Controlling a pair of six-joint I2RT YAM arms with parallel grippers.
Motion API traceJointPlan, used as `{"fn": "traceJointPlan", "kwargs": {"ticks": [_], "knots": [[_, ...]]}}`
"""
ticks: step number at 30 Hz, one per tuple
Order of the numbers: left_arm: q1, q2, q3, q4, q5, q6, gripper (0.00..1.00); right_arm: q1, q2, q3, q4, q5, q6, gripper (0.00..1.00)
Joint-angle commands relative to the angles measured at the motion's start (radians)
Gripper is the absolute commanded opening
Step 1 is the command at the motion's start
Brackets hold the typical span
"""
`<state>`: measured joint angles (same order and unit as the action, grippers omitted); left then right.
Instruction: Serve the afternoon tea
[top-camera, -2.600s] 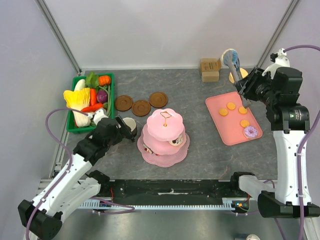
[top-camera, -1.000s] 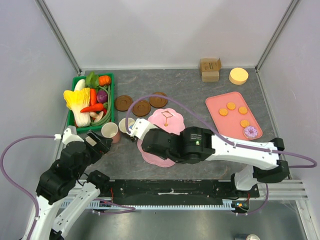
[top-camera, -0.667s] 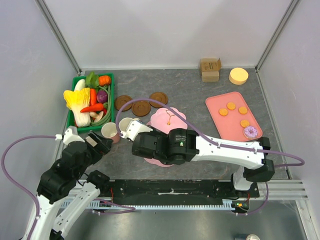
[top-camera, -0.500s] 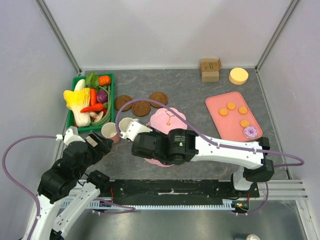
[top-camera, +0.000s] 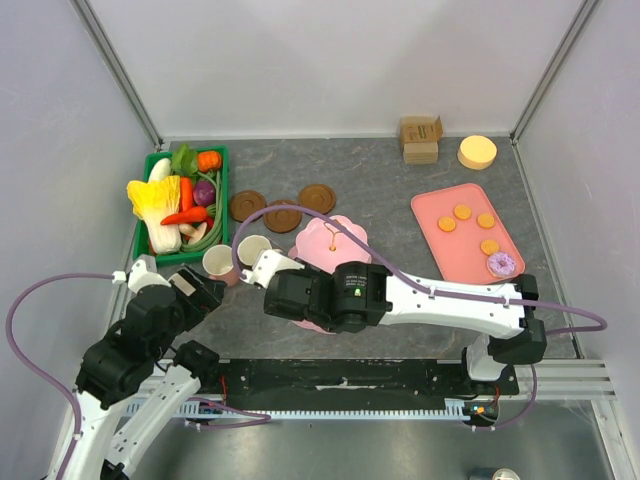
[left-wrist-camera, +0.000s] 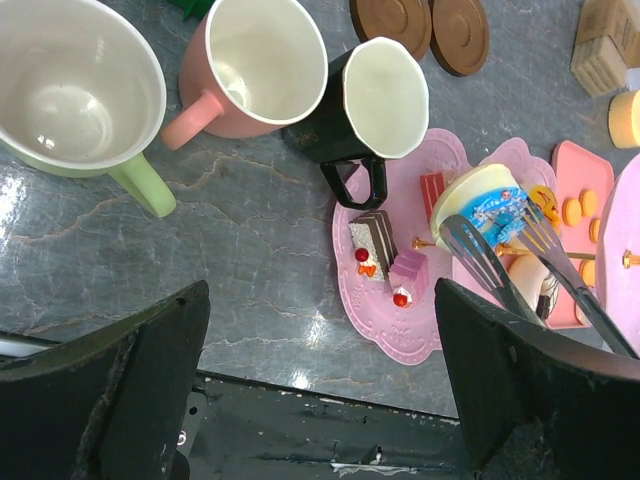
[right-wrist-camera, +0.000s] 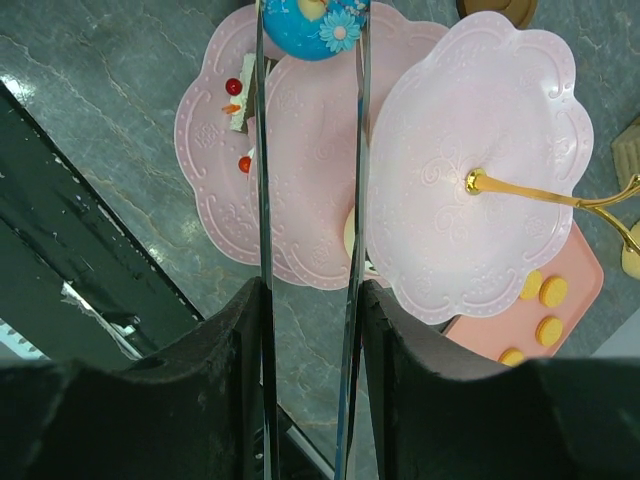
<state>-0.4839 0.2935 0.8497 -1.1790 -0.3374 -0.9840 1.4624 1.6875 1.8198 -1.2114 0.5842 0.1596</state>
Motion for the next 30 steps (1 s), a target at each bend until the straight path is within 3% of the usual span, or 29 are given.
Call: {"fn": "traceJointPlan", "kwargs": {"ticks": [1,6,12,20,30], "knots": [[0.001,-0.005,-0.001,0.007,-0.008,-0.027,0.99,0.007,-0.057,0.036,0.041,0.032,-0.003,0.45],[0.002,-0.007,-0.005,0.007,-0.008,-0.025,0.99,0.032,-0.075,0.007,0.049,0.103,0.073,0.45],[0.002,-0.014,-0.015,0.013,-0.002,-0.022,0.99,0.073,-0.170,-0.144,0.159,0.152,0.225,0.45],[0.002,-0.022,-0.020,0.015,0.014,-0.008,0.99,0.078,-0.259,-0.290,0.277,0.095,0.288,0.45],[0.001,-0.039,-0.026,0.016,0.018,-0.010,0.99,0.082,-0.295,-0.343,0.375,0.062,0.304,0.45]]}}
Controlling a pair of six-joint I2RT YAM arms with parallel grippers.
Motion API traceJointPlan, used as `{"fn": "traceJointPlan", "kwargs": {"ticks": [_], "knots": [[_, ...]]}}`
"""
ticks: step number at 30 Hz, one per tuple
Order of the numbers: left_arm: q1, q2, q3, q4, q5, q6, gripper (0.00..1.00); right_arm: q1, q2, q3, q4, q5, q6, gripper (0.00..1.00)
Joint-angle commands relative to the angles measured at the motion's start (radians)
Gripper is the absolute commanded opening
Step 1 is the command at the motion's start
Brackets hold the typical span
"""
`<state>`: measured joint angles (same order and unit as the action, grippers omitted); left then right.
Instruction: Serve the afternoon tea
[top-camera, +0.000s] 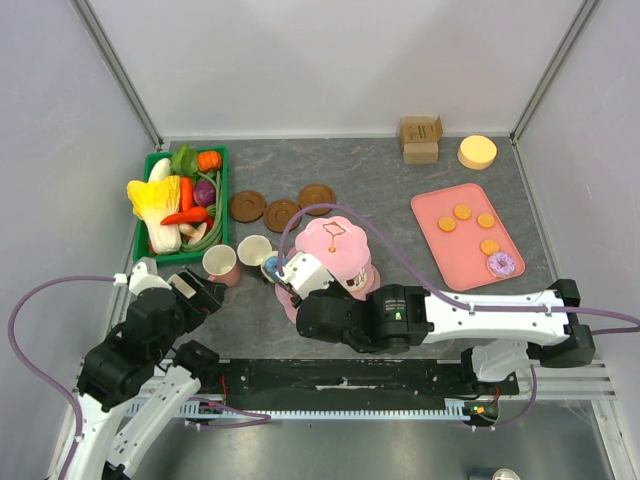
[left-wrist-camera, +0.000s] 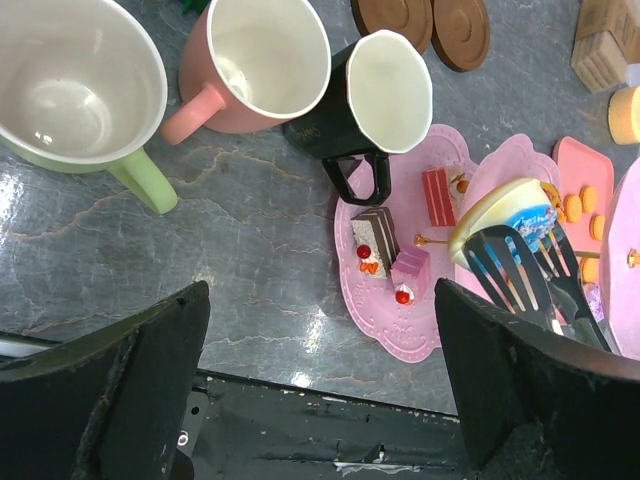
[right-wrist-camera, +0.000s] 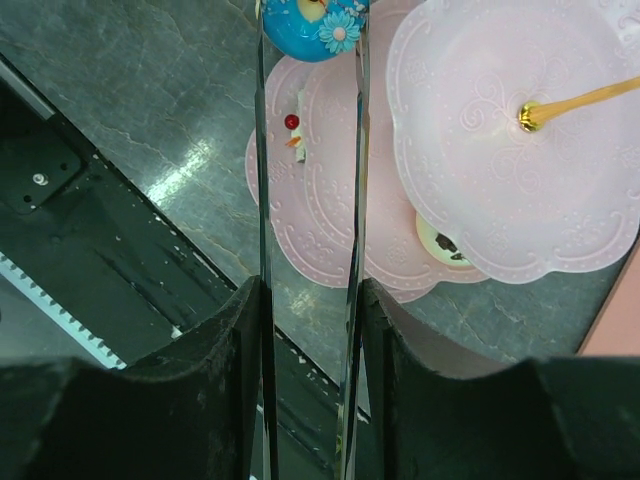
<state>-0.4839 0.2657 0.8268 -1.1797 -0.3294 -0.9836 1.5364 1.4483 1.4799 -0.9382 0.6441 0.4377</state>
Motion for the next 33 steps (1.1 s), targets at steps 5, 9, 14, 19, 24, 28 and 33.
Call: {"fn": "traceJointPlan", "kwargs": {"ticks": [5,9,14,19,24,28,33], "knots": [[0.001,-0.019,-0.002,0.017,0.009,-0.004,0.99,0.011,-0.098,-0.044,0.140,-0.001,0.067,0.45],[0.002,-0.019,-0.005,0.023,0.012,0.000,1.00,0.017,-0.169,-0.127,0.190,-0.087,0.107,0.45],[0.001,-0.022,-0.006,0.031,0.015,0.006,0.99,0.016,-0.276,-0.220,0.155,-0.127,0.177,0.45],[0.002,-0.020,-0.011,0.038,0.018,0.010,0.99,0.018,-0.351,-0.279,0.139,-0.161,0.214,0.45],[0.002,-0.017,-0.012,0.038,0.020,0.010,0.99,0.019,-0.339,-0.270,0.075,-0.110,0.234,0.45],[0.001,-0.019,-0.012,0.038,0.018,0.013,0.99,0.016,-0.307,-0.256,0.039,-0.061,0.240,0.46],[0.002,-0.020,-0.014,0.045,0.024,0.016,1.00,0.018,-0.269,-0.236,0.003,-0.008,0.254,0.47]]}}
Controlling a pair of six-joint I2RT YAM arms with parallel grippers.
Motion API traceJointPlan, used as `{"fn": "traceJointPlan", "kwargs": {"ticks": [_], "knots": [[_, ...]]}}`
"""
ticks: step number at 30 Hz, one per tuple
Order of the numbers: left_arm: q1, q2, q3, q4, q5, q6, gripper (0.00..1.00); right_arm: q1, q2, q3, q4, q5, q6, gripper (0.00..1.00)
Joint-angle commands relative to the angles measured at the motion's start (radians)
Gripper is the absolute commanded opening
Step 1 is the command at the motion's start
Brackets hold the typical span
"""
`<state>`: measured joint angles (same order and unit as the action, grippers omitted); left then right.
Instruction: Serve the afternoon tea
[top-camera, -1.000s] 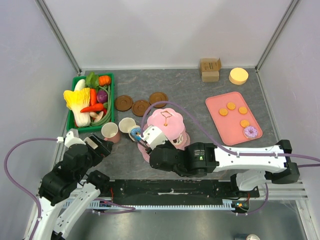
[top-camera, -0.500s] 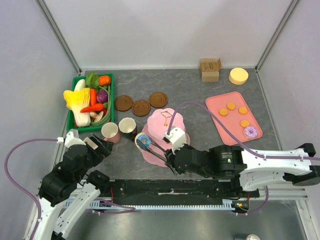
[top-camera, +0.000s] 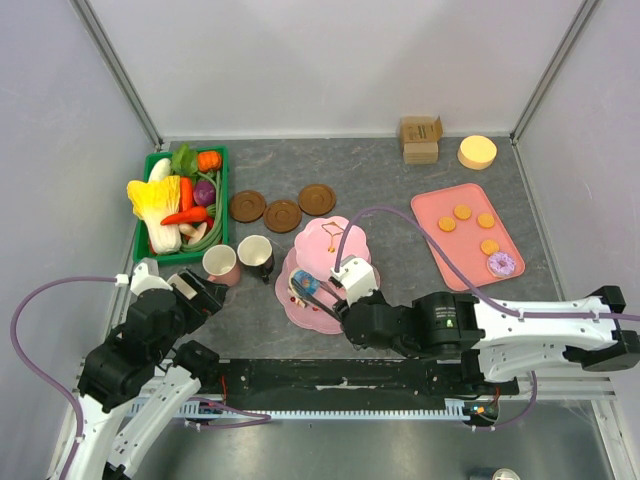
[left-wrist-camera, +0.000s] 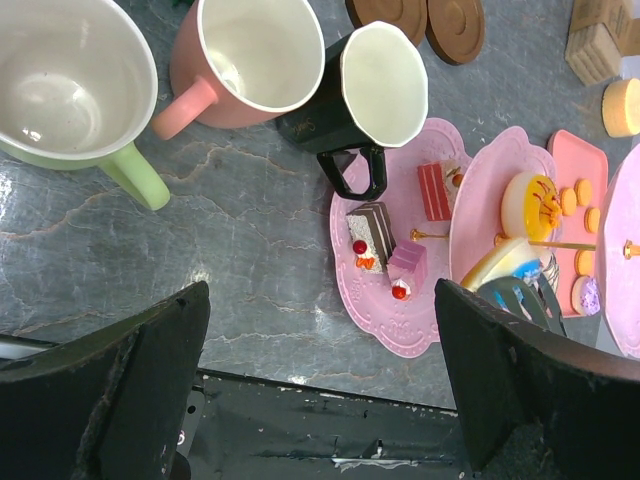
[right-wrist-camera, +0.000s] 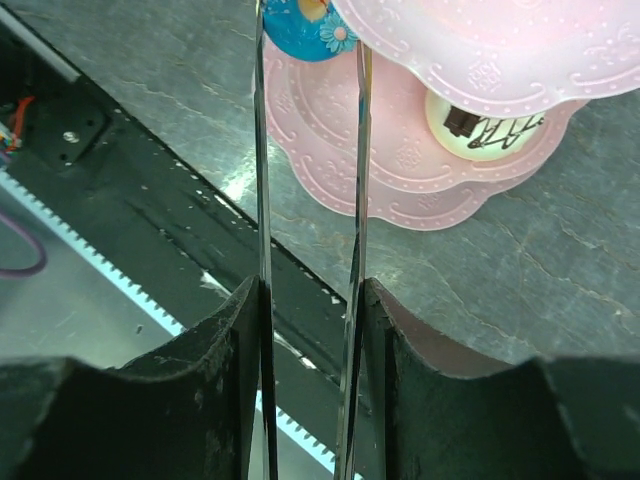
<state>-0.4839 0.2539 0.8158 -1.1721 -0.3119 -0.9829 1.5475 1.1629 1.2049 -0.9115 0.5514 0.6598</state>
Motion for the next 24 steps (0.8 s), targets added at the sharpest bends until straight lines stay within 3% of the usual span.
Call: {"fn": "traceJointPlan", "kwargs": {"ticks": [1,24], "knots": [[0.001,-0.007,-0.001,0.035,0.007,0.016,0.99,0.006,0.020,0.041,-0.024,0.090,0.032,0.47],[0.002,-0.019,-0.007,0.045,0.014,0.023,0.99,0.005,0.073,0.005,0.074,0.255,0.058,0.53]]}}
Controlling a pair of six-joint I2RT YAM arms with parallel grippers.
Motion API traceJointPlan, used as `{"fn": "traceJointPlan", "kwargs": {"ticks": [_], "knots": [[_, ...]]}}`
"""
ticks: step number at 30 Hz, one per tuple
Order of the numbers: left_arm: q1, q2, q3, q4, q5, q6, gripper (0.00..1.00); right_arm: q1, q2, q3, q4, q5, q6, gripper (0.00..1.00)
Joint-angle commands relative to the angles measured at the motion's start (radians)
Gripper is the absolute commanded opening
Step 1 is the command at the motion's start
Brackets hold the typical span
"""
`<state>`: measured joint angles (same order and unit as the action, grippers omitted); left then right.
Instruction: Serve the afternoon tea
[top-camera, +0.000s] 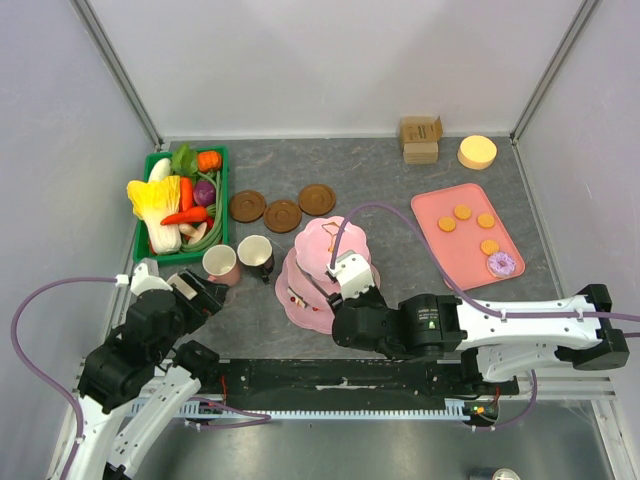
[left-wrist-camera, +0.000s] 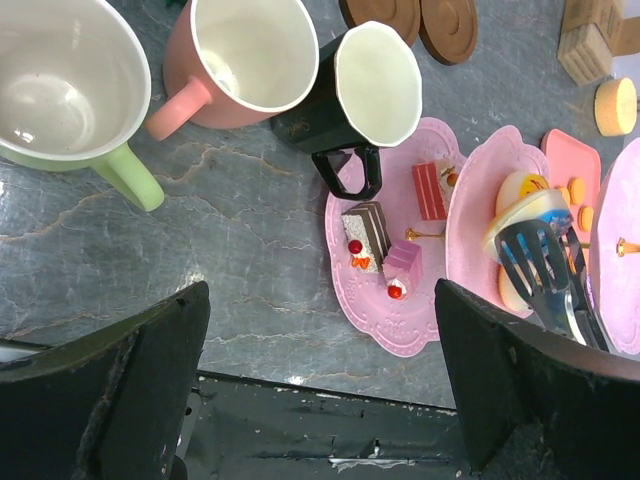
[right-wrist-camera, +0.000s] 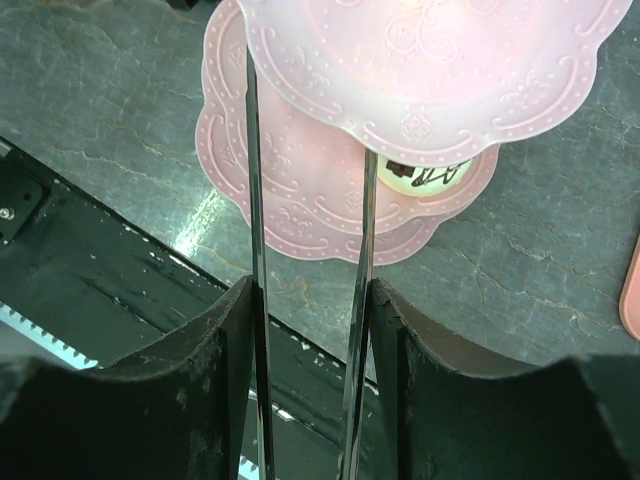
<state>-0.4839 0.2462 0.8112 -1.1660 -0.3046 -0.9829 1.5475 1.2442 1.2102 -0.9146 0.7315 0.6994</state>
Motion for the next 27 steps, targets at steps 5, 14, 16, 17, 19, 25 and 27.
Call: {"fn": "traceJointPlan", "kwargs": {"ticks": [5,14,16,17,19,25,27], "knots": [[0.002,-0.012,-0.003,0.039,0.009,0.023,0.99,0.005,0.001,-0.011,0.089,0.069,0.015,0.54],[0.002,-0.018,-0.004,0.040,0.006,0.021,0.99,0.003,0.043,-0.005,0.111,0.081,0.015,0.56],[0.002,-0.018,-0.004,0.040,0.007,0.023,0.99,0.003,0.049,-0.001,0.114,0.085,0.014,0.56],[0.002,-0.018,-0.004,0.040,0.007,0.023,0.99,0.000,0.052,0.000,0.114,0.083,0.012,0.56],[0.002,-0.019,-0.004,0.040,0.009,0.023,0.99,-0.003,0.052,0.000,0.115,0.088,0.018,0.56],[0.002,-0.019,-0.004,0.040,0.009,0.023,0.99,-0.010,0.055,-0.005,0.120,0.095,0.026,0.58],[0.001,-0.021,-0.004,0.039,0.009,0.023,0.99,-0.010,0.063,-0.003,0.122,0.089,0.025,0.59]]}}
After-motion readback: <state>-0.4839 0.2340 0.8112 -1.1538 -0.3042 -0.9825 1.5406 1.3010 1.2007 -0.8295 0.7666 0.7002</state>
